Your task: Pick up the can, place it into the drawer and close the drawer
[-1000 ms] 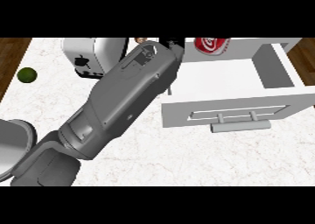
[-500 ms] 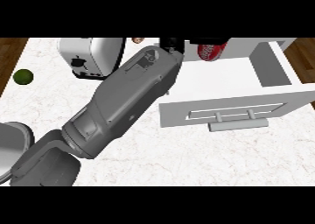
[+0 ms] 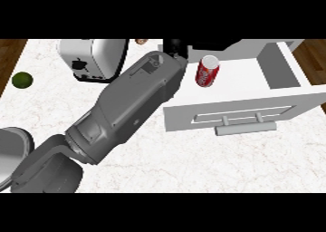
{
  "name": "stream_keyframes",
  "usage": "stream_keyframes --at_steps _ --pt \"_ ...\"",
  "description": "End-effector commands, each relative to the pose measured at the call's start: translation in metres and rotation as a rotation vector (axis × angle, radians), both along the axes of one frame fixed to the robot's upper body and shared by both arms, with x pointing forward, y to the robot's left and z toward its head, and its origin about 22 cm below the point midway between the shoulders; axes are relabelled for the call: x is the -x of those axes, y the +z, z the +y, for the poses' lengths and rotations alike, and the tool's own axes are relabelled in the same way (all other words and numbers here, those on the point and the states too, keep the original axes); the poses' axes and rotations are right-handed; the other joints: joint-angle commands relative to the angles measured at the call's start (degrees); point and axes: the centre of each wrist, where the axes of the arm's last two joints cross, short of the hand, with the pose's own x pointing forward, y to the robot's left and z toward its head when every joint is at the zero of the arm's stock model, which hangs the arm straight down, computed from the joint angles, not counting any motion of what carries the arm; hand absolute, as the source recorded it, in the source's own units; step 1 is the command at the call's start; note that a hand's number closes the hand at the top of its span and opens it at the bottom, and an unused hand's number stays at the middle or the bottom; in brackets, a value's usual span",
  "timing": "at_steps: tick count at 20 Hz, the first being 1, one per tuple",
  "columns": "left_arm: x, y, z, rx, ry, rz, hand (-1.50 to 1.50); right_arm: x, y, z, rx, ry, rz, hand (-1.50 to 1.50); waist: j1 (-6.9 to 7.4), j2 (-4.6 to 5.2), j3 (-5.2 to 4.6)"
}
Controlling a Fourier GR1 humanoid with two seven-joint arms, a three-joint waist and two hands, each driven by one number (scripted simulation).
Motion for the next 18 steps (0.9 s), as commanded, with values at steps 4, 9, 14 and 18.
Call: stream_keyframes --at_steps 4,9,14,18 --pt "-0.001 -0.001 0.0 0.008 0.04 -0.006 -1.5 -0.002 0.008 0.012 0.004 0.011 -0.026 -1.5 -0.37 0.11 -0.03" --pt "-0.001 0.007 -0.003 0.044 0.01 -0.039 -1.5 -0.001 0.031 0.003 0.275 -0.035 -0.123 -1.5 0.62 0.09 -0.05" --pt "0.001 0.0 0.0 0.078 -0.002 -0.082 -1.5 -0.007 0.044 0.021 0.371 0.048 -0.224 -1.5 1.32 -0.13 -0.09" --pt "0.006 0.008 -0.009 0.09 0.001 -0.1 -1.5 -0.021 0.042 0.03 0.467 0.06 -0.248 -1.5 1.68 -0.1 -0.03"
